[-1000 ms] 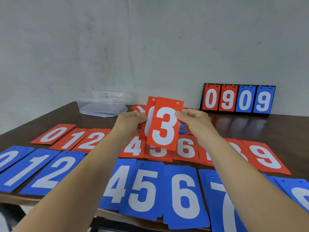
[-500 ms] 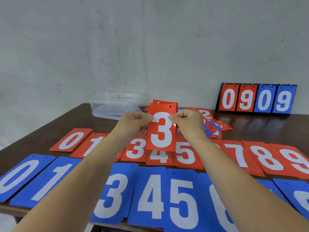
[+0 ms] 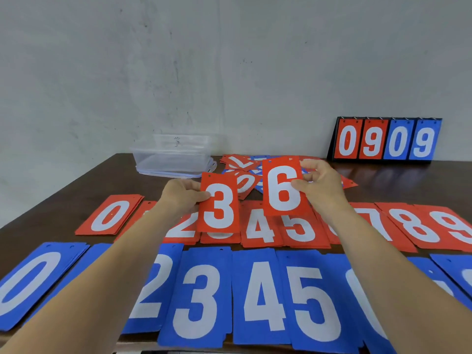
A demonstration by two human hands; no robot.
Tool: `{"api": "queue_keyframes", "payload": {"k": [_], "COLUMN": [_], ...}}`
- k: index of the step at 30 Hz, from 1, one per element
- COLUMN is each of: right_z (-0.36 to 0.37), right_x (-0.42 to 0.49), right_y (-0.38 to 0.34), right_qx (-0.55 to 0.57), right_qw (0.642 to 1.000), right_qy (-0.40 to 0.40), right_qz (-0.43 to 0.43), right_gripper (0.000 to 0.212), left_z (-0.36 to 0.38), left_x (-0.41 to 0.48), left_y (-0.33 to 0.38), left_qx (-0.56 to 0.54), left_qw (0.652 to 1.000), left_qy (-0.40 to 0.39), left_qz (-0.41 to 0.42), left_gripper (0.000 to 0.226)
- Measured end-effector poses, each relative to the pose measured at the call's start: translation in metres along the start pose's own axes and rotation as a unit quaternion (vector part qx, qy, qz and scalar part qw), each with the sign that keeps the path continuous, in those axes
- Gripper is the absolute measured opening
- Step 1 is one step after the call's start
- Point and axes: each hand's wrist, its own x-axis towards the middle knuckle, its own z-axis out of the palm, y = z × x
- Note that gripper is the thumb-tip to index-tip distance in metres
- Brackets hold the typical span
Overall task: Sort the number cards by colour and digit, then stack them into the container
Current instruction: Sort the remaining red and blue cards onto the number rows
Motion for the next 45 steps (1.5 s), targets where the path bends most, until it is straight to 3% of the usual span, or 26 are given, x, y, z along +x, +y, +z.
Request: {"api": "queue_keyframes", "payload": {"k": [10, 14, 19, 26, 31, 38, 42, 45], "right_z": [-0.053, -0.061, -0.072, -0.077, -0.097, -0.114, -0.103, -0.099], "right_x": [-0.002, -0.001, 0.001, 0.007, 0.012, 0.02, 0.024, 0.024], "right_y": [0.03, 0.038, 0.044, 0.051, 0.056, 0.074, 0.088, 0.091], "right_qx": [-0.058, -0.06, -0.074, -0.081, -0.084, -0.101, -0.154, -0.27], "right_qw": [0.995, 0.994, 0.993, 0.992, 0.99, 0.984, 0.98, 0.959], "right_qy": [0.03, 0.032, 0.042, 0.037, 0.06, 0.034, 0.003, -0.021], "right_qz": [0.075, 0.086, 0.078, 0.089, 0.095, 0.141, 0.123, 0.087], "right_gripper": [0.053, 0.052, 0.05, 0.05, 0.05, 0.052, 0.051, 0.051], "left_z": [0.011, 0.022, 0.028, 0.035, 0.048, 0.085, 0.105, 0.117], "left_x": [0.014, 0.01, 0.008, 0.008, 0.005, 0.001, 0.0, -0.002], "left_y": [-0.025, -0.027, -0.027, -0.026, -0.024, -0.012, -0.012, -0.012], "left_qx": [0.172, 0.32, 0.415, 0.44, 0.407, 0.375, 0.348, 0.326], "left_qw": [0.984, 0.943, 0.904, 0.891, 0.906, 0.918, 0.928, 0.936], "left_qy": [0.049, 0.079, 0.088, 0.094, 0.087, 0.079, 0.051, 0.025], "left_qz": [0.011, 0.047, 0.043, 0.058, 0.074, 0.098, 0.121, 0.129], "left_gripper": [0.013, 0.033, 0.032, 0.023, 0.045, 0.048, 0.055, 0.062]}}
